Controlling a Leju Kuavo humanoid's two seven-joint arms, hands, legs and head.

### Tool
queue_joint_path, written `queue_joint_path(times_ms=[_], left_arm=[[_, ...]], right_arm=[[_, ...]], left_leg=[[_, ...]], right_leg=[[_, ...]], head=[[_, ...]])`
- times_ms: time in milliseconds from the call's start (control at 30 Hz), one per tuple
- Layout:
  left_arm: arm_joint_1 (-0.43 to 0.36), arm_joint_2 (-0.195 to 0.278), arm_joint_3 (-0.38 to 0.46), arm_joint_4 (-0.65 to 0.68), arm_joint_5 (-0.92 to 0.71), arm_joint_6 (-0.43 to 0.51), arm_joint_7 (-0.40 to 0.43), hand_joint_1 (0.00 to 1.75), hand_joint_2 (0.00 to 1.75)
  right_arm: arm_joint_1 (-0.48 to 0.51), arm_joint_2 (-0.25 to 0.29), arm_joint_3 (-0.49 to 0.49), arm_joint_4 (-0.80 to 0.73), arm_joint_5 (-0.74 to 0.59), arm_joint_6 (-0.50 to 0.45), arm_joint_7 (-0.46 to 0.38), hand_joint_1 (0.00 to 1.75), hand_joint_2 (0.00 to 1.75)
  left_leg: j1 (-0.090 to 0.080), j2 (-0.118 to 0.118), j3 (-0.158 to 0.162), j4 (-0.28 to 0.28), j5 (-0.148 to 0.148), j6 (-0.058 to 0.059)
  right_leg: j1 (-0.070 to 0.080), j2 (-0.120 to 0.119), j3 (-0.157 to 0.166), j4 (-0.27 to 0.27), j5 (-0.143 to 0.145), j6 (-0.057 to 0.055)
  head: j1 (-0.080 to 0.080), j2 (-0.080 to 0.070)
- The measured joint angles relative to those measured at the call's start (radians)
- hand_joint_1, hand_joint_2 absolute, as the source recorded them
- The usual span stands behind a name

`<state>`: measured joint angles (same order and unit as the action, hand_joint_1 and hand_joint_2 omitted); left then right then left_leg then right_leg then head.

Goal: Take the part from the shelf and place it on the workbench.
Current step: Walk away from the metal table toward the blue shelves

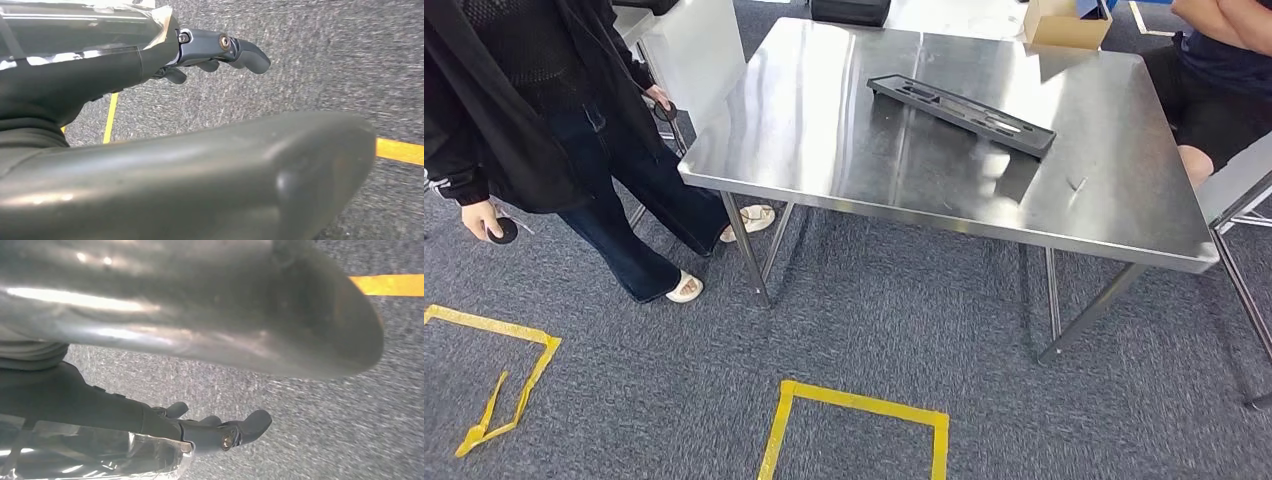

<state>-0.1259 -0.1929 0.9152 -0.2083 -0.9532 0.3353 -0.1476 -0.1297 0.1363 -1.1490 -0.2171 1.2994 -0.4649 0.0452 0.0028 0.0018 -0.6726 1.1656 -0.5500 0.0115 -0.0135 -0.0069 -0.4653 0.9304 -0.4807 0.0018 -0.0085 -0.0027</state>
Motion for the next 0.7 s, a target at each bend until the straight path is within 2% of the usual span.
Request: queue_joint_path(times_ms=[33,67,100,133,167,233,267,300,367,400,433,500,533,567,600,633,667,700], left_arm=[[0.000,0.000,0.000,0.000,0.000,0.000,0.000,0.00,0.00],[0.000,0.000,0.000,0.000,0.000,0.000,0.000,0.00,0.00],[0.001,0.000,0.000,0.000,0.000,0.000,0.000,0.00,0.00],[0.001,0.000,0.000,0.000,0.000,0.000,0.000,0.00,0.00],[0.000,0.000,0.000,0.000,0.000,0.000,0.000,0.00,0.00],[-0.002,0.000,0.000,0.000,0.000,0.000,0.000,0.00,0.00],[-0.004,0.000,0.000,0.000,0.000,0.000,0.000,0.00,0.00],[-0.005,0.000,0.000,0.000,0.000,0.000,0.000,0.00,0.00],[-0.004,0.001,0.000,0.000,0.001,0.000,0.000,0.00,0.00],[-0.004,0.001,0.001,0.001,0.001,0.000,-0.001,0.00,0.00],[-0.004,0.001,0.001,0.001,0.002,0.000,-0.002,0.00,0.00],[-0.004,0.001,0.001,0.001,0.002,0.000,-0.005,0.00,0.00],[-0.003,0.001,0.001,0.001,0.001,0.000,-0.005,0.00,0.00],[-0.003,0.001,0.001,0.001,0.001,0.000,-0.006,0.00,0.00],[-0.002,0.001,0.001,0.001,0.001,0.000,-0.006,0.00,0.00],[-0.002,0.001,0.001,0.001,0.001,0.000,-0.006,0.00,0.00],[-0.002,0.001,0.001,0.001,0.001,0.000,-0.007,0.00,0.00],[-0.002,0.001,0.001,0.001,0.001,-0.001,-0.007,0.00,0.00]], right_arm=[[0.000,0.000,0.000,0.000,-0.001,0.001,-0.001,0.00,0.00],[0.000,0.000,0.000,0.000,-0.002,0.002,-0.002,0.00,0.00],[0.000,0.000,0.000,0.000,-0.004,0.005,-0.003,0.00,0.00],[0.000,0.000,0.000,0.000,-0.005,0.009,-0.004,0.00,0.00],[-0.001,0.000,0.000,0.000,-0.006,0.012,-0.005,0.00,0.00],[-0.003,0.000,0.000,0.000,-0.006,0.018,-0.008,0.00,0.00],[-0.005,0.000,0.000,0.000,-0.006,0.020,-0.009,0.00,0.00],[-0.007,0.000,0.000,0.000,-0.007,0.022,-0.010,0.00,0.00],[-0.009,0.000,0.000,0.000,-0.006,0.024,-0.010,0.00,0.00],[-0.009,0.000,0.000,0.000,-0.006,0.025,-0.009,0.00,0.00],[-0.009,0.000,0.000,0.000,-0.006,0.026,-0.008,0.00,0.00],[-0.009,0.000,0.000,0.001,-0.005,0.028,-0.006,0.00,0.00],[-0.009,0.000,0.000,0.001,-0.005,0.029,-0.005,0.00,0.00],[-0.009,0.000,0.000,0.001,-0.005,0.029,-0.005,0.00,0.00],[-0.009,-0.001,0.000,0.001,-0.005,0.029,-0.004,0.00,0.00],[-0.009,-0.001,0.000,0.001,-0.005,0.030,-0.004,0.00,0.00],[-0.010,-0.002,0.000,0.001,-0.006,0.030,-0.004,0.00,0.00],[-0.011,-0.003,0.000,0.001,-0.007,0.030,-0.005,0.00,0.00]], left_leg=[[0.001,0.000,-0.013,0.064,-0.029,-0.003],[0.003,0.000,-0.014,0.103,-0.033,-0.005],[0.004,0.000,0.002,0.107,-0.018,-0.005],[0.006,0.000,0.037,0.072,0.009,-0.005],[0.008,0.000,0.088,0.006,0.033,-0.004],[0.007,-0.002,0.178,-0.130,0.042,0.000],[0.005,-0.003,0.200,-0.170,0.036,0.002],[0.001,-0.004,0.203,-0.185,0.031,0.005],[-0.003,-0.003,0.187,-0.191,0.043,0.022],[-0.002,-0.001,0.176,-0.194,0.053,0.034],[-0.002,0.001,0.164,-0.196,0.064,0.045],[-0.003,0.002,0.137,-0.196,0.086,0.055],[-0.005,0.003,0.123,-0.196,0.096,0.056],[-0.006,0.004,0.110,-0.195,0.107,0.056],[-0.007,0.005,0.097,-0.194,0.118,0.055],[-0.007,0.005,0.086,-0.193,0.128,0.053],[-0.008,0.005,0.076,-0.192,0.138,0.051],[-0.009,0.005,0.067,-0.191,0.148,0.047]], right_leg=[[0.001,-0.001,-0.011,0.002,0.010,0.000],[0.002,-0.001,-0.023,0.006,0.018,0.002],[0.003,-0.002,-0.035,0.011,0.025,0.004],[0.002,-0.002,-0.048,0.018,0.030,0.007],[0.002,-0.002,-0.059,0.026,0.034,0.010],[0.005,-0.002,-0.078,0.041,0.041,0.020],[0.006,-0.002,-0.084,0.046,0.046,0.027],[0.006,-0.002,-0.089,0.047,0.052,0.035],[0.004,-0.002,-0.099,0.050,0.059,0.050],[0.003,-0.001,-0.111,0.065,0.044,0.051],[0.003,0.000,-0.126,0.098,0.013,0.048],[0.002,0.001,-0.167,0.218,-0.075,0.038],[0.001,0.002,-0.180,0.282,-0.106,0.038],[0.001,0.002,-0.183,0.326,-0.120,0.043],[0.001,0.002,-0.169,0.336,-0.112,0.052],[0.001,0.002,-0.137,0.308,-0.090,0.062],[0.002,0.002,-0.088,0.246,-0.066,0.069],[0.003,0.003,-0.032,0.164,-0.052,0.070]], head=[[0.000,0.000],[0.000,0.000],[0.000,0.000],[-0.001,0.000],[-0.001,0.000],[-0.001,0.000],[0.000,0.000],[0.000,0.000],[0.000,0.000],[0.001,0.000],[0.003,0.000],[0.007,0.000],[0.007,0.000],[0.007,0.000],[0.007,0.000],[0.007,0.000],[0.008,0.000],[0.008,0.000]])
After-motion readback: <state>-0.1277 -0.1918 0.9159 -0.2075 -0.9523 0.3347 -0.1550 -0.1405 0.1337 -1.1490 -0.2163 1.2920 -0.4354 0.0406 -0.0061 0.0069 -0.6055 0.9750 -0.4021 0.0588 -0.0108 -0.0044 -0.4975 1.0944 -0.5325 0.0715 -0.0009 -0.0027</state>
